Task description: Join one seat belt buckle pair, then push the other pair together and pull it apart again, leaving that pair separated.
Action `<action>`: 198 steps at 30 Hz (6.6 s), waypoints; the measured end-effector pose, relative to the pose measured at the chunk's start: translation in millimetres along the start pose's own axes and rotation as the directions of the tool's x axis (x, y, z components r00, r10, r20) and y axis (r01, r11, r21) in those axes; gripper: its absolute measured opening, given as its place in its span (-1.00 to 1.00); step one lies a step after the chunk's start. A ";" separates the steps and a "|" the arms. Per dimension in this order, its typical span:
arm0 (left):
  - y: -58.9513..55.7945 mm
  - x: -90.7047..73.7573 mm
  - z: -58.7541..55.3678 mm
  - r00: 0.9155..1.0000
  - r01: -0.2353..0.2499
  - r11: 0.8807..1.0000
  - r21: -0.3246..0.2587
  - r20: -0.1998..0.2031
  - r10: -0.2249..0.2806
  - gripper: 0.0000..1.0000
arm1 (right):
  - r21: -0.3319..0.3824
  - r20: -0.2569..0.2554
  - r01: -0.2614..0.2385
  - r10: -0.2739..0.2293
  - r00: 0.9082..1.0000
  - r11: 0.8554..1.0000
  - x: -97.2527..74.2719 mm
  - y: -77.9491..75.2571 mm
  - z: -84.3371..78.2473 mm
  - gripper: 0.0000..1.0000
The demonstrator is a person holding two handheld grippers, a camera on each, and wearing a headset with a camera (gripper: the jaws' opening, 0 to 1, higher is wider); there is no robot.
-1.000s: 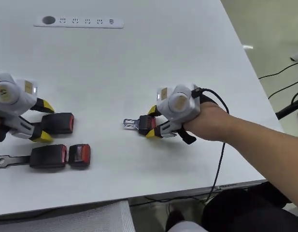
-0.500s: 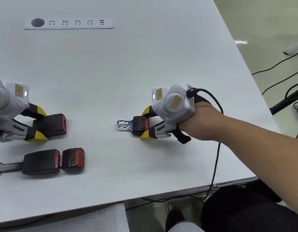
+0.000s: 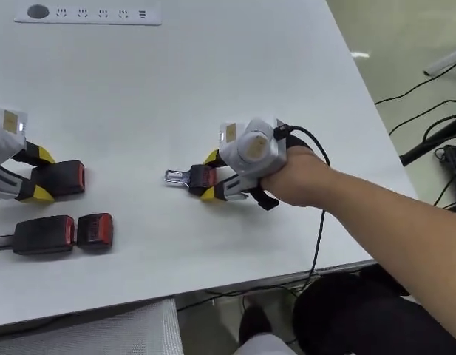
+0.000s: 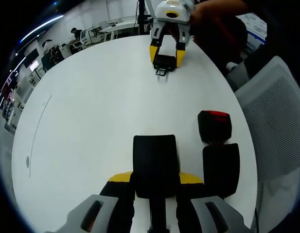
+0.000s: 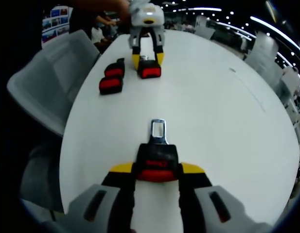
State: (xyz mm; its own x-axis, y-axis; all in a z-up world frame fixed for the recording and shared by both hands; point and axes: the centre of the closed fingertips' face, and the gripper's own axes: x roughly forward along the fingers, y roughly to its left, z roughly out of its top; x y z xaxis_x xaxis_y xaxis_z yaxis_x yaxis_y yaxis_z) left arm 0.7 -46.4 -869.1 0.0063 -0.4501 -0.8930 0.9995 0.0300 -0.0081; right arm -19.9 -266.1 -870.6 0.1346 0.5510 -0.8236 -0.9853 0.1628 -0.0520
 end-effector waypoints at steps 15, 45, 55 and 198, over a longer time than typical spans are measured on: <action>-0.4 -0.1 1.2 1.000 0.019 0.999 0.044 -0.024 -0.018 -0.35 | 0.010 -0.001 -0.009 0.009 1.000 1.000 8.8 0.9 13.9 -0.33; -4.0 -0.4 4.9 0.997 0.024 0.998 0.064 -0.072 -0.019 -0.35 | -0.058 0.023 -0.010 0.012 1.000 0.998 70.1 3.7 104.6 -0.34; -3.5 -0.6 4.7 0.997 0.022 0.998 0.059 -0.074 -0.018 -0.35 | -0.097 0.024 -0.023 0.025 0.999 0.995 71.7 4.5 109.2 -0.34; -106.7 -116.8 -66.9 0.872 -0.347 0.811 -0.472 0.156 0.464 0.99 | 0.422 0.123 0.309 -0.392 0.912 0.852 -102.3 74.7 13.9 1.00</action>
State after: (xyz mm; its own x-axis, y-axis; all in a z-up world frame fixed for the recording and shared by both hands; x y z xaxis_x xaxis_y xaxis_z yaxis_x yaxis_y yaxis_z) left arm -108.7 62.7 -794.1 0.4739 -0.5180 -0.7121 0.7936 0.6017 0.0904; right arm -105.8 -299.0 -782.4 0.5215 0.5392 -0.6613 -0.7534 0.6548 -0.0602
